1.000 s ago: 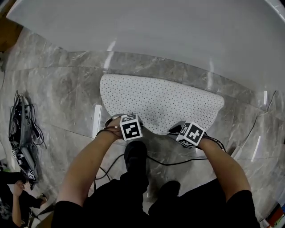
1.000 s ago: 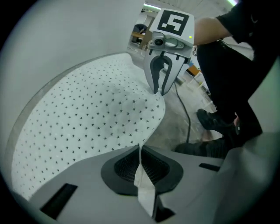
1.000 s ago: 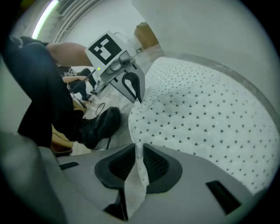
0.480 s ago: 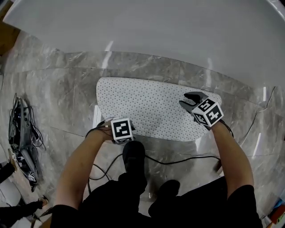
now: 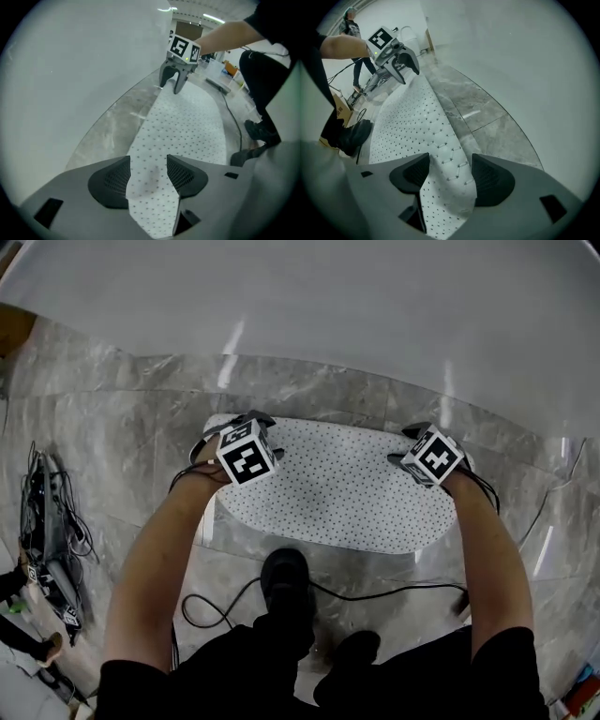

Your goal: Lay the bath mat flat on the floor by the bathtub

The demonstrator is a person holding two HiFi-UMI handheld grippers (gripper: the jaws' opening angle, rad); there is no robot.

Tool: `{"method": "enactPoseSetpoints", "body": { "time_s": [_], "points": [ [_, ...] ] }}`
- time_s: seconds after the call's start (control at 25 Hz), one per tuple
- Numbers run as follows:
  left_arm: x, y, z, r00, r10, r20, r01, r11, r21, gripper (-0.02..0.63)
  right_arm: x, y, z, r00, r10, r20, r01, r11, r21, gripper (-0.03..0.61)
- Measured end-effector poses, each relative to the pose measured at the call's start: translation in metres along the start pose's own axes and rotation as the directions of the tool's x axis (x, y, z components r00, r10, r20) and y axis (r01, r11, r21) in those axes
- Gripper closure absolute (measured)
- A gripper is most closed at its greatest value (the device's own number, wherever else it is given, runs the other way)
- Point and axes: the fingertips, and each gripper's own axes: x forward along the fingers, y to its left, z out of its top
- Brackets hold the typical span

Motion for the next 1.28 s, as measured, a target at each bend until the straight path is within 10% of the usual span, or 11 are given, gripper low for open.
{"method": "enactPoseSetpoints", "body": {
  "time_s": [0.4,0.68,0.88,1.04,1.28],
  "points": [
    [0.040,0.020,0.015,0.991,0.019,-0.131,0.001,0.988,0.152,0.357,-0.013,0.019,-0.006,0.999,0.028,-0.041,-0.033,0.989,-0.141,0.433],
    [0.022,0.024,0.020,0.990,0.055,-0.133,-0.030,0.984,0.178,0.486,-0.032,0.017,0.001,0.997,-0.079,-0.016,0.071,0.960,-0.272,0.529],
    [-0.020,0.019,0.032,0.990,0.137,-0.022,-0.130,0.974,0.183,0.509,-0.072,0.026,0.012,0.979,-0.182,0.096,0.204,0.918,-0.340,0.531],
    [-0.022,-0.021,0.010,0.991,0.128,-0.043,-0.113,0.959,0.259,0.522,-0.074,0.080,-0.011,0.990,-0.124,0.071,0.142,0.894,-0.424,0.509],
    [-0.003,-0.033,0.007,0.951,0.305,-0.046,-0.257,0.866,0.428,0.432,-0.048,0.080,-0.027,0.986,-0.162,0.029,0.162,0.929,-0.331,0.342]
  ]
}}
